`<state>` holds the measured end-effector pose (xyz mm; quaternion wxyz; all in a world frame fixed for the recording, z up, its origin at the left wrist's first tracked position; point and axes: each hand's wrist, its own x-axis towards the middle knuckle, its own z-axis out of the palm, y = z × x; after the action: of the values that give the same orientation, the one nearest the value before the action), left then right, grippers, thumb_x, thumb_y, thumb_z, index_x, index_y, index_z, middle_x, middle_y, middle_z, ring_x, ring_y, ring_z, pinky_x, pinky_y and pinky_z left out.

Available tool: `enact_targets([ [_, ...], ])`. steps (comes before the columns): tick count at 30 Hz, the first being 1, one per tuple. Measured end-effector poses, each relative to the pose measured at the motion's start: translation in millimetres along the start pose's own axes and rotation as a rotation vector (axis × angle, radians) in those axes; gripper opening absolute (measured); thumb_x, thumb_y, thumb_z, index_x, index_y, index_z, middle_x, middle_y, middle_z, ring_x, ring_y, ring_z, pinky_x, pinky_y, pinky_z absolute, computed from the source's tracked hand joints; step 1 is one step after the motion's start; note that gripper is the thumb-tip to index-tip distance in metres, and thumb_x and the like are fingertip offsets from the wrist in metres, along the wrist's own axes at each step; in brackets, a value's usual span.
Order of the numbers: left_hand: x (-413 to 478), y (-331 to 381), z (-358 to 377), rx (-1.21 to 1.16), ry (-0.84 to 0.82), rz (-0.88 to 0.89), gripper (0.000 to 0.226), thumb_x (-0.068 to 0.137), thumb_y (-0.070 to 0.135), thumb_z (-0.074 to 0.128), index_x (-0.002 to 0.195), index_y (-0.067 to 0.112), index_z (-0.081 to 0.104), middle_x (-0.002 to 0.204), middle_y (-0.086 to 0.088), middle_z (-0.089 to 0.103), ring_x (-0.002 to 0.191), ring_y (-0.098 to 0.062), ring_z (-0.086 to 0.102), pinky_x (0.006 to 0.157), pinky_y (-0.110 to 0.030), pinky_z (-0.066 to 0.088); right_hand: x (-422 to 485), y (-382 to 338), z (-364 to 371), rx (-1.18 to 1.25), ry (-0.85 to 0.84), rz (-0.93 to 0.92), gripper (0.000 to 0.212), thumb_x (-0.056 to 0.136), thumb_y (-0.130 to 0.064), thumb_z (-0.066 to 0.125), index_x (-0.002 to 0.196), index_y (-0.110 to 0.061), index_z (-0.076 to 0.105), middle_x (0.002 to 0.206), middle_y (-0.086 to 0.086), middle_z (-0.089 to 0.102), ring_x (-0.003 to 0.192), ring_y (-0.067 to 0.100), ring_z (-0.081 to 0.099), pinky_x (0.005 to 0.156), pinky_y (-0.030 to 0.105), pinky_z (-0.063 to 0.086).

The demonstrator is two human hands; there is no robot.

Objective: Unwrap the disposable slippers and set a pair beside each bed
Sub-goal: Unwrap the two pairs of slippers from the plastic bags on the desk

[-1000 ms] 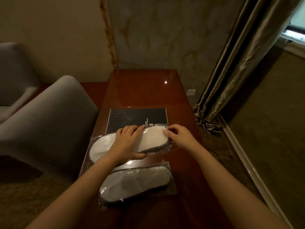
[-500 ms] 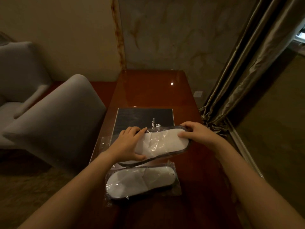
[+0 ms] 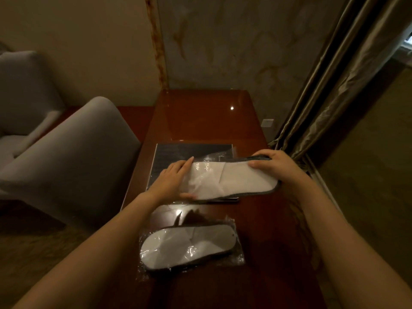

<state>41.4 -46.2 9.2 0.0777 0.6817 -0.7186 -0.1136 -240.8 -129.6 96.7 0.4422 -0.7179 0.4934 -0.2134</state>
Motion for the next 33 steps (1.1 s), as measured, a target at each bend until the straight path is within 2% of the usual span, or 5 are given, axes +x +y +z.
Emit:
enact_targets([
  [5, 21, -10, 16, -0.023, 0.005, -0.047, 0.110, 0.070, 0.064, 0.064, 0.150, 0.027, -0.003, 0.156, -0.004, 0.019, 0.141, -0.026, 0.022, 0.113, -0.047, 0.027, -3, 18, -32, 0.192, 0.156, 0.138, 0.014, 0.077, -0.028, 0.073, 0.087, -0.021, 0.067, 0.080, 0.000, 0.067, 0.065, 0.016, 0.065, 0.048, 0.021, 0.048],
  [11, 48, 0, 43, -0.039, -0.024, -0.095, 0.099, 0.077, 0.062, 0.057, 0.150, 0.027, 0.001, 0.156, -0.005, 0.022, 0.140, -0.026, 0.023, 0.113, -0.046, 0.028, -8, 30, -39, 0.322, 0.319, 0.208, 0.010, 0.078, -0.017, 0.073, 0.079, -0.020, 0.064, 0.073, -0.002, 0.064, 0.051, 0.010, 0.062, 0.034, 0.012, 0.044],
  [24, 81, 24, 81, -0.021, -0.071, -0.246, 0.100, 0.080, 0.057, 0.059, 0.151, 0.013, 0.003, 0.154, -0.008, 0.025, 0.141, -0.028, 0.023, 0.113, -0.045, 0.025, 17, 52, 11, 0.698, 0.658, 0.270, 0.007, 0.083, -0.016, 0.067, 0.079, -0.020, 0.064, 0.083, -0.002, 0.066, 0.071, 0.011, 0.063, 0.058, 0.023, 0.050],
  [28, 95, 29, 83, -0.050, -0.072, -0.220, 0.109, 0.076, 0.060, 0.062, 0.150, 0.008, 0.002, 0.160, -0.011, 0.009, 0.146, -0.028, 0.009, 0.120, -0.041, 0.009, 33, 76, 66, 0.834, 0.641, 0.390, 0.005, 0.086, -0.012, 0.064, 0.085, -0.016, 0.062, 0.093, 0.007, 0.065, 0.086, 0.022, 0.062, 0.080, 0.035, 0.052],
  [33, 74, 16, 76, -0.075, -0.018, -0.286, 0.097, 0.080, 0.051, 0.062, 0.150, 0.007, 0.011, 0.160, -0.012, 0.002, 0.148, -0.027, -0.001, 0.119, -0.038, -0.002, 32, 113, 120, 0.858, 0.514, 0.537, 0.009, 0.086, -0.016, 0.064, 0.095, -0.014, 0.064, 0.081, -0.002, 0.066, 0.072, 0.013, 0.062, 0.057, 0.022, 0.050],
])
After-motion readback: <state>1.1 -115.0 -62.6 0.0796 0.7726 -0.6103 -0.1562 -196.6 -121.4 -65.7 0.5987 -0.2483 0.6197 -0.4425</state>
